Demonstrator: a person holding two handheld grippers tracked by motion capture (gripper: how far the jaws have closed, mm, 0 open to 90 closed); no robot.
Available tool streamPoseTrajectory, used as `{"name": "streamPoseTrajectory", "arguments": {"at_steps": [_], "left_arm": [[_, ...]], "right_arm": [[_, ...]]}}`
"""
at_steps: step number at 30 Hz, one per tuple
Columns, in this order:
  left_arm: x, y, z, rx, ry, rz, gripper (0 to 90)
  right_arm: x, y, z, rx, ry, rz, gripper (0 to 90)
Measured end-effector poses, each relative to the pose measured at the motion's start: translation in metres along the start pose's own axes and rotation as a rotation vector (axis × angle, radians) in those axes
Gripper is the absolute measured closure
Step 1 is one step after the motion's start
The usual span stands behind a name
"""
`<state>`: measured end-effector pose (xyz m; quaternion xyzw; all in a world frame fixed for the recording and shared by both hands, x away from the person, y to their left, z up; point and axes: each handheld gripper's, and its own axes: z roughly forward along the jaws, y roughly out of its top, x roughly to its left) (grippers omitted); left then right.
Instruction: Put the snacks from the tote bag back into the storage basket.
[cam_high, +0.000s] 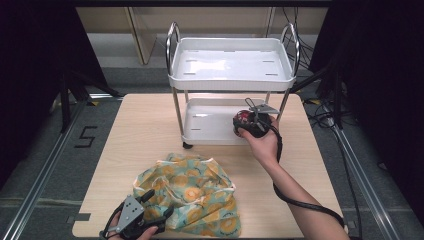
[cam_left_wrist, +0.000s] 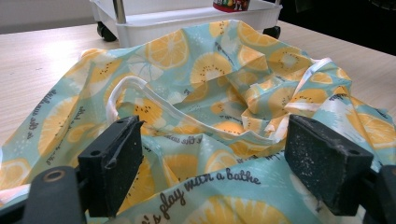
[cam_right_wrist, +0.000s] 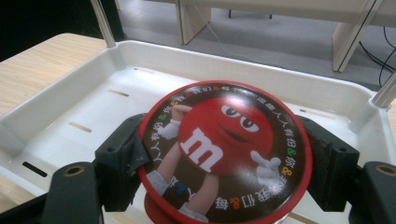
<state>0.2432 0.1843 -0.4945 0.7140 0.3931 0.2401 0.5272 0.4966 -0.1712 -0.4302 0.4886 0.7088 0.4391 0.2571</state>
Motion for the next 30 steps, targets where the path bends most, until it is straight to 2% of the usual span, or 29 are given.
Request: {"name": "streamPoseTrajectory", "arguments": {"at_steps": [1, 2, 3, 4, 5, 6, 7, 10, 12, 14, 15, 16, 18, 19, 21, 27, 28, 29, 30], "left_arm": [[0.000, 0.000, 0.000, 0.000, 0.000, 0.000, 19.1], [0.000, 0.000, 0.000, 0.000, 0.000, 0.000, 19.1], [0.000, 0.000, 0.000, 0.000, -0.001, 0.000, 19.1], [0.000, 0.000, 0.000, 0.001, -0.001, 0.000, 19.1], [0.000, 0.000, 0.000, 0.001, -0.002, 0.001, 19.1], [0.000, 0.000, 0.000, 0.001, -0.003, 0.001, 19.1], [0.000, 0.000, 0.000, 0.000, -0.003, 0.001, 19.1], [0.000, 0.000, 0.000, 0.001, -0.002, 0.001, 19.1], [0.000, 0.000, 0.000, 0.001, -0.002, 0.001, 19.1], [0.000, 0.000, 0.000, 0.005, 0.002, 0.001, 19.1], [0.000, 0.000, 0.000, 0.006, 0.002, 0.003, 19.1], [0.000, 0.000, 0.000, 0.006, 0.002, 0.002, 19.1], [0.000, 0.000, 0.000, 0.001, -0.002, 0.002, 19.1], [0.000, 0.000, 0.000, 0.001, -0.002, 0.002, 19.1], [0.000, 0.000, 0.000, 0.000, -0.002, 0.002, 19.1], [0.000, 0.000, 0.000, 0.000, 0.002, -0.006, 19.0], [0.000, 0.000, 0.000, 0.000, 0.002, -0.005, 19.1], [0.000, 0.000, 0.000, 0.000, 0.002, -0.005, 19.1], [0.000, 0.000, 0.000, 0.000, 0.002, -0.005, 19.0]], "right_arm": [[-0.001, -0.001, 0.003, -0.020, -0.016, -0.020, 26.7], [0.000, -0.001, 0.003, -0.008, -0.008, -0.003, 26.7], [0.000, -0.002, 0.005, -0.018, -0.024, -0.017, 26.7], [-0.001, -0.001, 0.004, -0.004, -0.027, -0.020, 26.7], [0.000, -0.001, 0.005, 0.001, -0.032, -0.007, 26.7], [-0.002, -0.002, 0.005, -0.005, -0.018, -0.026, 26.7], [-0.001, -0.002, 0.006, -0.012, -0.016, -0.012, 26.7], [-0.002, -0.002, 0.006, 0.002, -0.032, -0.024, 26.7], [-0.001, -0.002, 0.007, 0.000, -0.036, -0.003, 26.7], [-0.004, -0.003, 0.008, -0.007, -0.016, -0.025, 26.7], [-0.003, -0.003, 0.009, 0.001, -0.031, -0.022, 26.7], [0.000, -0.003, 0.008, 0.018, -0.041, 0.009, 26.7], [-0.004, -0.003, 0.009, 0.008, -0.031, -0.030, 26.7], [-0.002, -0.003, 0.009, 0.009, -0.021, 0.001, 26.7], [-0.005, -0.003, 0.010, 0.005, -0.024, -0.026, 26.7], [-0.004, -0.004, 0.013, 0.010, -0.015, -0.005, 26.7], [-0.005, -0.005, 0.014, 0.000, -0.022, -0.017, 26.7], [-0.004, -0.004, 0.014, 0.020, -0.040, -0.019, 26.7], [-0.004, -0.004, 0.013, 0.018, -0.024, -0.012, 26.7]]}}
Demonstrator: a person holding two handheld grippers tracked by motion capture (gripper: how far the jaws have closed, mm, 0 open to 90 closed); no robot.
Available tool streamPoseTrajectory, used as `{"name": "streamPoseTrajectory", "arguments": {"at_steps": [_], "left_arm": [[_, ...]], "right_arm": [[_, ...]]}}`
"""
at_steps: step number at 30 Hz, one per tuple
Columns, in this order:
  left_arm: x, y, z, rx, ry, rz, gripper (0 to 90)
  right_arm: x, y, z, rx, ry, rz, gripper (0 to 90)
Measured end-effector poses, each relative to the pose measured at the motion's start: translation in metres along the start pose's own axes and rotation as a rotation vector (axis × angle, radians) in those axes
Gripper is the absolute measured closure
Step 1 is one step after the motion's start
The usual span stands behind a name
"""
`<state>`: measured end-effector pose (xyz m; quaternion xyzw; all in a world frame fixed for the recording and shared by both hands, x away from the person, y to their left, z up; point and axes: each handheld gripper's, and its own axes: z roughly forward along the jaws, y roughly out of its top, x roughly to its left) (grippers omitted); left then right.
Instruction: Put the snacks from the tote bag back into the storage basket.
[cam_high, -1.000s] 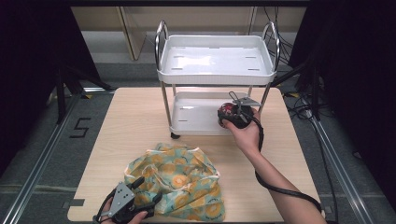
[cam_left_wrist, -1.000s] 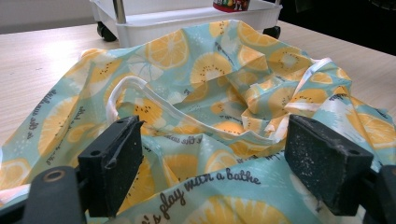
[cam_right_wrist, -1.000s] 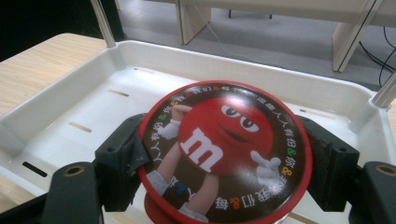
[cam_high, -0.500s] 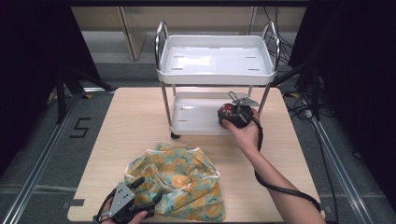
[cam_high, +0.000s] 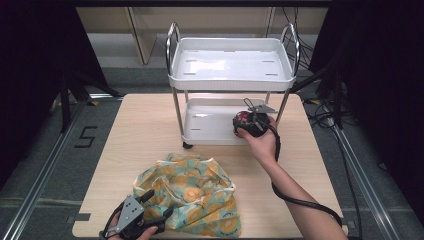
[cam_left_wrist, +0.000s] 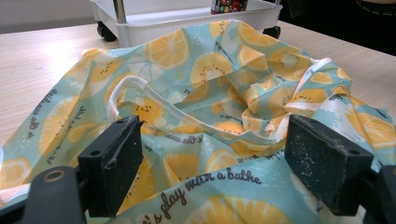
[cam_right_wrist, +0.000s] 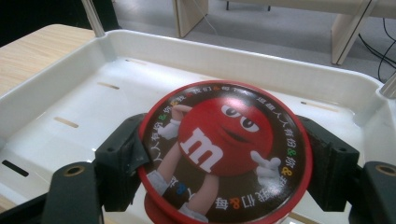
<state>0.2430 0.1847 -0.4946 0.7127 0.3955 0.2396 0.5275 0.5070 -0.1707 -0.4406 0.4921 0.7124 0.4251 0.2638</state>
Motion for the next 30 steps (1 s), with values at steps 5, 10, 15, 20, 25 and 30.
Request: {"name": "streamPoseTrajectory", "arguments": {"at_steps": [5, 10, 15, 20, 25, 30], "left_arm": [[0.0002, -0.0001, -0.0002, 0.002, 0.000, -0.001, 19.0], [0.0004, 0.0000, -0.0001, 0.000, -0.002, 0.002, 19.0], [0.0005, 0.0000, -0.0001, -0.002, -0.003, 0.004, 19.0], [0.0005, 0.0000, -0.0001, -0.002, -0.003, 0.004, 19.0], [0.0003, -0.0002, -0.0002, 0.000, -0.001, -0.001, 18.9], [0.0003, -0.0003, -0.0003, 0.000, -0.001, -0.002, 18.9]], "right_arm": [[-0.0016, -0.0005, 0.0025, 0.006, -0.001, -0.006, 26.7], [-0.0002, -0.0017, 0.0045, 0.009, -0.007, 0.023, 26.7], [-0.0036, -0.0021, 0.0066, 0.012, -0.002, -0.008, 26.7], [-0.0035, -0.0022, 0.0068, 0.027, -0.002, 0.011, 26.6], [-0.0036, -0.0027, 0.0076, 0.029, -0.001, 0.014, 26.6], [-0.0040, -0.0041, 0.0090, 0.046, -0.006, 0.003, 26.6]]}}
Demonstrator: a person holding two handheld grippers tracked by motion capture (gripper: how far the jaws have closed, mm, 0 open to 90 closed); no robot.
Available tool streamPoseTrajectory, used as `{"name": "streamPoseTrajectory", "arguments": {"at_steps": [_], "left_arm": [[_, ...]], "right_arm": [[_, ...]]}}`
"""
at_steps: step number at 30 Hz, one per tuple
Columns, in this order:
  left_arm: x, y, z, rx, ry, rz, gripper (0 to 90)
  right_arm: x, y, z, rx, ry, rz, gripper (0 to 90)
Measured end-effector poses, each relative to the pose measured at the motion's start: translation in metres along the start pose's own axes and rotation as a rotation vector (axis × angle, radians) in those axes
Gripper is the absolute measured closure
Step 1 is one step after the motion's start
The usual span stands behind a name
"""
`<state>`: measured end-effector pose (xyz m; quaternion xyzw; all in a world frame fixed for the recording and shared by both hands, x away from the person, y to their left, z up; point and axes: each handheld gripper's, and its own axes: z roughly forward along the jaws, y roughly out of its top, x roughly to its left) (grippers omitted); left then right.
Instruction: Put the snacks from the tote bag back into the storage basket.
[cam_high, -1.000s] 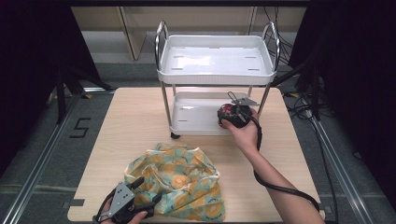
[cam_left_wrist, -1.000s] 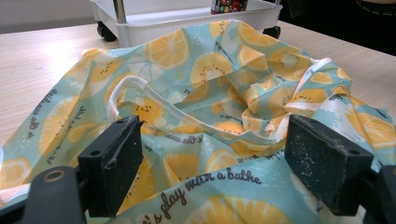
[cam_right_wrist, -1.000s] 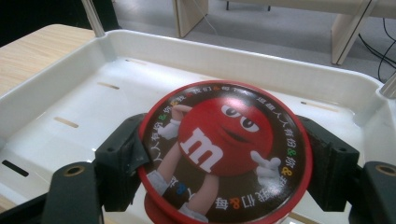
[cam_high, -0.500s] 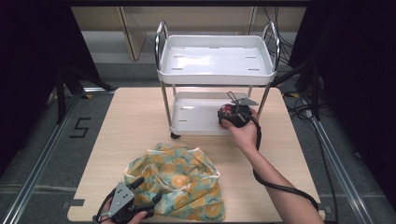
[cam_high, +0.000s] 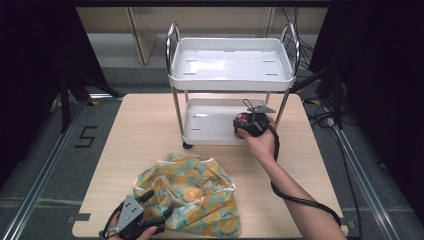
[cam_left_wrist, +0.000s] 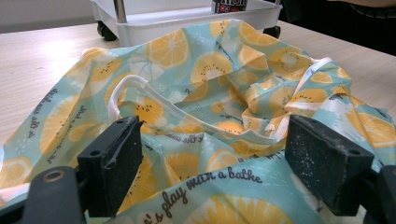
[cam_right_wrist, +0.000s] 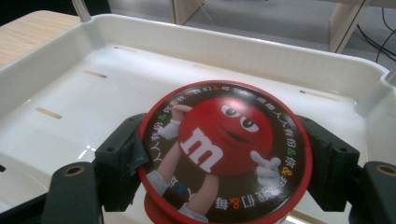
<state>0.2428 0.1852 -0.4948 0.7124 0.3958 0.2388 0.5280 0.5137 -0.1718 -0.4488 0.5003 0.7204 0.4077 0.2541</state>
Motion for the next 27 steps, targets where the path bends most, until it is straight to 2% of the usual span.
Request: {"name": "streamPoseTrajectory", "arguments": {"at_steps": [3, 5, 7, 8, 11, 13, 23, 24, 26, 27], "left_arm": [[0.0003, 0.0003, -0.0005, 0.003, 0.002, 0.007, 18.9], [-0.0007, -0.0001, 0.0006, -0.009, -0.001, -0.011, 18.9], [0.0005, 0.0001, -0.0002, 0.002, -0.002, 0.006, 18.9], [0.0001, 0.0001, 0.0002, -0.002, -0.002, 0.003, 18.9], [-0.0005, -0.0001, 0.0005, -0.006, -0.001, -0.007, 18.9], [0.0001, 0.0001, -0.0001, 0.003, 0.000, 0.002, 18.9], [-0.0002, 0.0000, 0.0001, 0.002, -0.002, 0.000, 18.8], [-0.0001, -0.0002, 0.0006, -0.004, -0.004, -0.002, 18.8], [-0.0003, 0.0000, 0.0001, 0.003, -0.001, 0.000, 18.8], [-0.0003, 0.0000, 0.0002, 0.003, -0.001, 0.001, 18.8]], "right_arm": [[-0.0004, -0.0011, 0.0014, 0.001, -0.013, -0.001, 26.6], [-0.0010, -0.0014, 0.0016, 0.002, -0.019, -0.004, 26.6], [-0.0013, -0.0014, 0.0017, 0.003, -0.021, 0.000, 26.6], [-0.0017, -0.0013, 0.0010, 0.007, -0.013, 0.002, 26.6], [-0.0025, -0.0014, 0.0019, 0.006, -0.029, -0.002, 26.6], [-0.0030, -0.0012, 0.0025, 0.003, -0.038, -0.009, 26.6], [-0.0041, -0.0016, 0.0020, 0.005, -0.044, -0.014, 26.6], [-0.0041, -0.0016, 0.0010, 0.002, -0.026, -0.001, 26.6], [-0.0048, -0.0016, -0.0001, 0.010, -0.024, 0.000, 26.6], [-0.0052, -0.0019, 0.0013, -0.008, -0.027, -0.002, 26.6]]}}
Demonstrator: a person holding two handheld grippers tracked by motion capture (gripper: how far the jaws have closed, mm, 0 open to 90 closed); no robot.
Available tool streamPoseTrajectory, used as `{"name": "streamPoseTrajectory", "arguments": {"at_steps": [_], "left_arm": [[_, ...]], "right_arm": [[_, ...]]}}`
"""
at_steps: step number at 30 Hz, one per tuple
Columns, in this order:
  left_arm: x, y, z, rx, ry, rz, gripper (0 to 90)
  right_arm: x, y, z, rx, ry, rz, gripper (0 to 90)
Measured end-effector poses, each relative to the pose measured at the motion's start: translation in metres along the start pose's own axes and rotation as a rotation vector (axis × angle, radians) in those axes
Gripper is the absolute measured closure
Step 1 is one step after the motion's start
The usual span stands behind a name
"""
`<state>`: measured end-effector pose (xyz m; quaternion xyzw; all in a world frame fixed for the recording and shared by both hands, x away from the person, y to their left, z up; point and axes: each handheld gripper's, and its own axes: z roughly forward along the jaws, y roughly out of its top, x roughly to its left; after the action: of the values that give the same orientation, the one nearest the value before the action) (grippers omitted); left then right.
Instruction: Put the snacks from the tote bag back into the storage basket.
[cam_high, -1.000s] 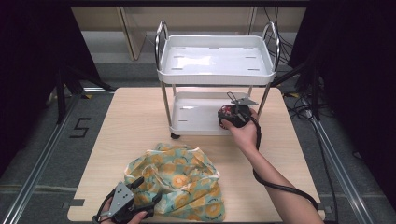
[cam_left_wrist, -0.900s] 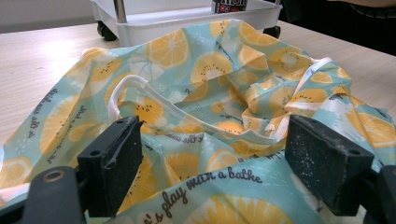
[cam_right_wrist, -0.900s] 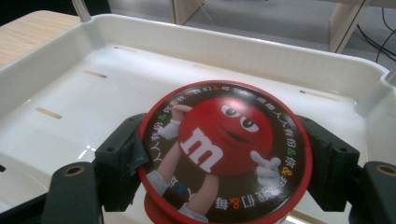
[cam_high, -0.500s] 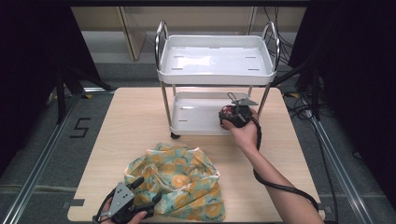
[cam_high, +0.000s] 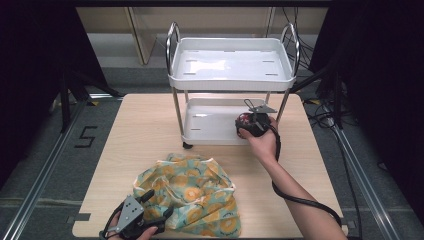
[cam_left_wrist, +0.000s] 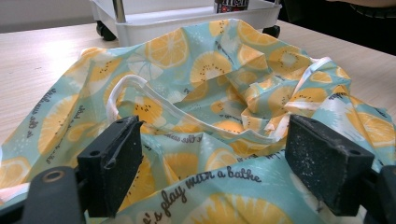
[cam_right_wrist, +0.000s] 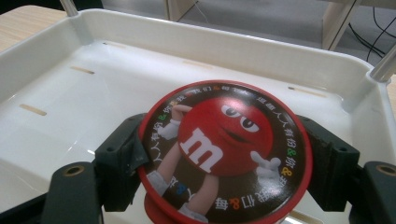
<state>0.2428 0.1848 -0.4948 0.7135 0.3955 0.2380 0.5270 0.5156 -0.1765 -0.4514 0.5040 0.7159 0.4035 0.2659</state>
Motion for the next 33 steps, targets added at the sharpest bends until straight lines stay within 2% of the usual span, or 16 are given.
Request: {"name": "streamPoseTrajectory", "arguments": {"at_steps": [3, 5, 7, 12, 15, 18, 22, 23, 25, 26, 27, 29, 31, 33], "left_arm": [[0.0005, -0.0001, 0.0006, -0.006, -0.007, 0.005, 18.8], [0.0006, -0.0002, 0.0006, -0.005, -0.007, 0.005, 18.8], [0.0002, -0.0004, 0.0004, -0.003, -0.004, 0.000, 18.7], [0.0005, -0.0002, 0.0007, -0.007, -0.007, 0.005, 18.7], [-0.0001, -0.0004, 0.0005, -0.004, -0.004, -0.003, 18.7], [-0.0001, -0.0003, 0.0007, -0.005, -0.004, -0.002, 18.7], [0.0000, 0.0000, -0.0004, 0.013, 0.004, 0.003, 18.7], [0.0001, -0.0002, 0.0005, 0.004, -0.001, 0.002, 18.7], [0.0009, 0.0001, -0.0001, 0.013, 0.000, 0.017, 18.7], [-0.0002, -0.0001, 0.0002, 0.009, 0.002, 0.001, 18.7], [0.0005, 0.0001, 0.0003, 0.009, -0.001, 0.013, 18.7], [-0.0005, 0.0000, 0.0011, 0.001, -0.002, 0.001, 18.7], [0.0005, 0.0002, 0.0002, 0.011, -0.001, 0.013, 18.7], [-0.0006, -0.0001, 0.0014, 0.000, -0.003, -0.002, 18.7]], "right_arm": [[-0.0007, 0.0002, -0.0001, 0.005, -0.006, 0.000, 26.6], [-0.0012, -0.0003, 0.0009, 0.000, -0.013, -0.020, 26.5], [0.0002, -0.0001, -0.0004, 0.017, -0.013, -0.010, 26.5], [0.0007, -0.0007, 0.0006, 0.005, -0.023, -0.017, 26.4], [0.0010, -0.0009, 0.0019, 0.007, -0.046, -0.025, 26.3], [0.0010, -0.0015, 0.0014, -0.008, -0.018, -0.013, 26.3], [0.0012, -0.0012, 0.0018, -0.007, -0.018, -0.015, 26.2], [0.0014, -0.0009, 0.0005, 0.008, -0.017, -0.013, 26.2], [0.0015, -0.0007, 0.0005, 0.009, -0.015, -0.015, 26.2], [0.0015, -0.0006, 0.0005, 0.009, -0.015, -0.014, 26.2], [0.0014, -0.0007, 0.0005, 0.008, -0.016, -0.016, 26.2], [0.0018, -0.0011, 0.0006, 0.005, -0.019, -0.017, 26.2], [0.0023, -0.0012, 0.0000, 0.008, -0.018, -0.016, 26.2], [0.0025, -0.0013, 0.0006, 0.009, -0.030, -0.027, 26.1]]}}
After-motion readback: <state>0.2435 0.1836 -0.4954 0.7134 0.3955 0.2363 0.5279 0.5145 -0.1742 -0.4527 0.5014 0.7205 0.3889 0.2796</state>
